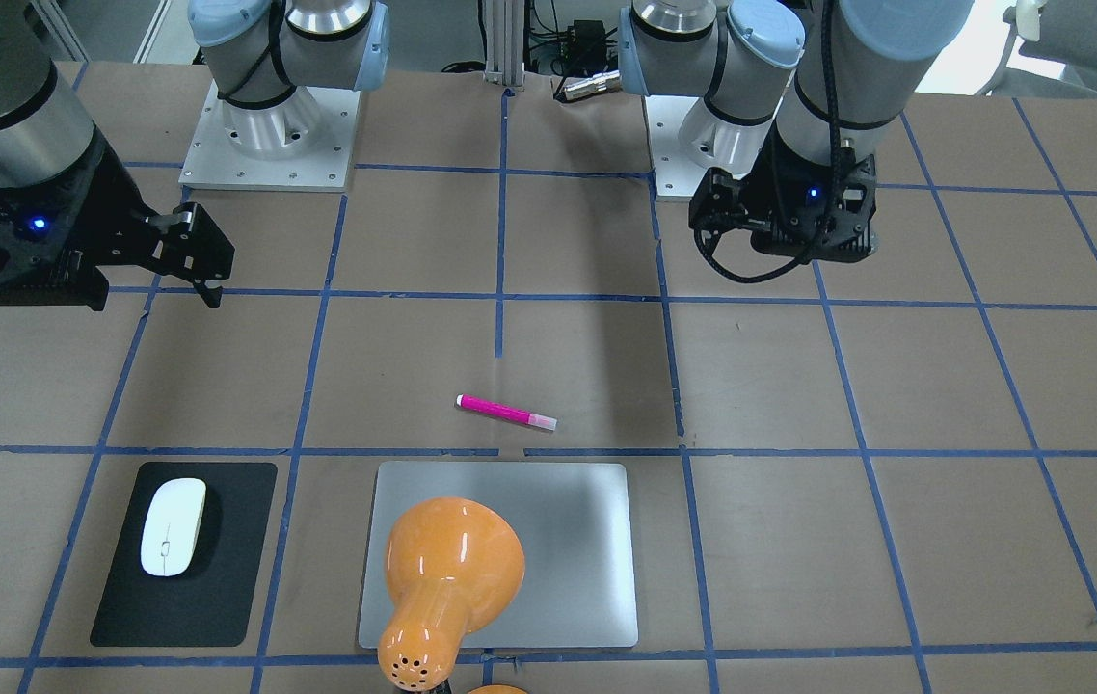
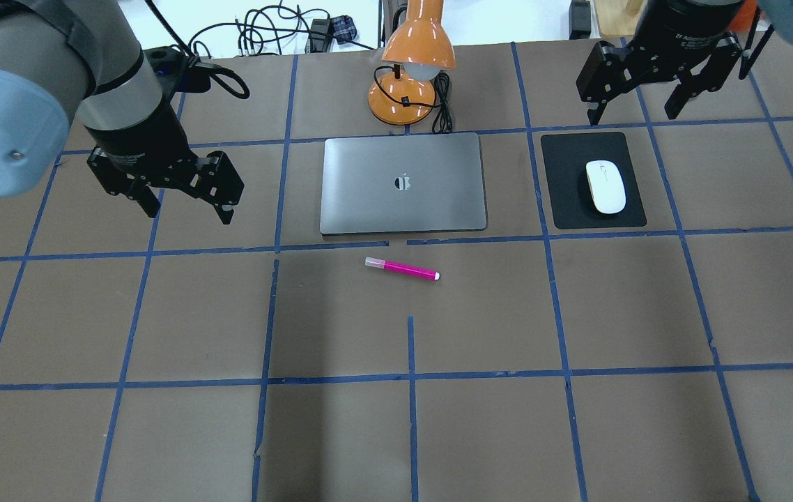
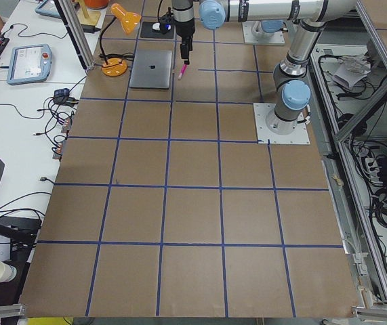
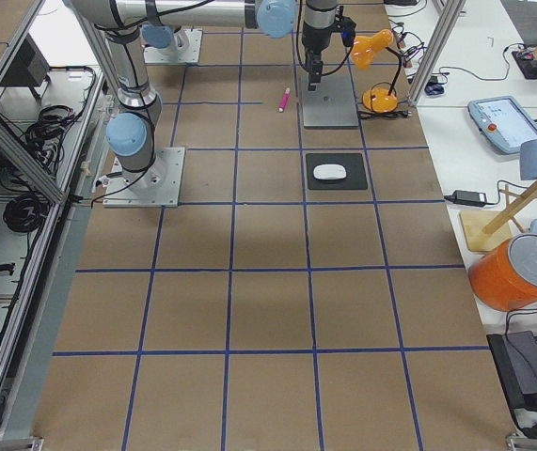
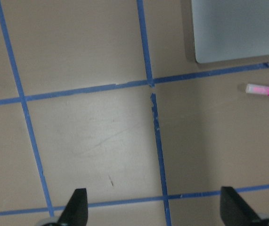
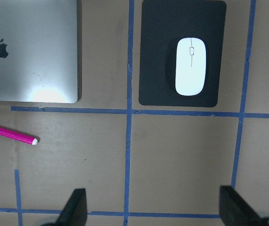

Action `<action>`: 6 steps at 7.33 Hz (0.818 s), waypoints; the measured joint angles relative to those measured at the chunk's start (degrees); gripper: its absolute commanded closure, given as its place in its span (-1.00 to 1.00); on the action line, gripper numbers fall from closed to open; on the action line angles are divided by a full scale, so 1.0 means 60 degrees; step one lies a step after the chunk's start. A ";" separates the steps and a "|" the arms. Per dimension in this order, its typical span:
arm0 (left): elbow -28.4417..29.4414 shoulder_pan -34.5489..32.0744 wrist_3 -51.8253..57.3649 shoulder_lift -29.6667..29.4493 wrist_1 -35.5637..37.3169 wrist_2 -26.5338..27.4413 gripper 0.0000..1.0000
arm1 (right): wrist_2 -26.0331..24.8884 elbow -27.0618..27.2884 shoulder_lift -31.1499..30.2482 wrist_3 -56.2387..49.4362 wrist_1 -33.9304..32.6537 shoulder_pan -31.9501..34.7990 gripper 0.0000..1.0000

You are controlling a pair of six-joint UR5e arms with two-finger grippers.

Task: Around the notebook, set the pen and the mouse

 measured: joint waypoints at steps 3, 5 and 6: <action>-0.0011 0.0099 -0.0089 0.0275 -0.0222 -0.0024 -1.00 | 0.0000 0.0000 0.0000 -0.0001 0.0000 -0.0001 -1.00; -0.0055 0.0283 -0.0137 0.0152 -0.0067 -0.0030 -1.00 | 0.0000 0.0000 0.0000 -0.0001 0.0000 -0.0001 -1.00; -0.0065 0.0310 -0.0185 0.0087 -0.0022 -0.0034 -1.00 | 0.0000 0.0000 0.0000 -0.0001 0.0000 -0.0001 -1.00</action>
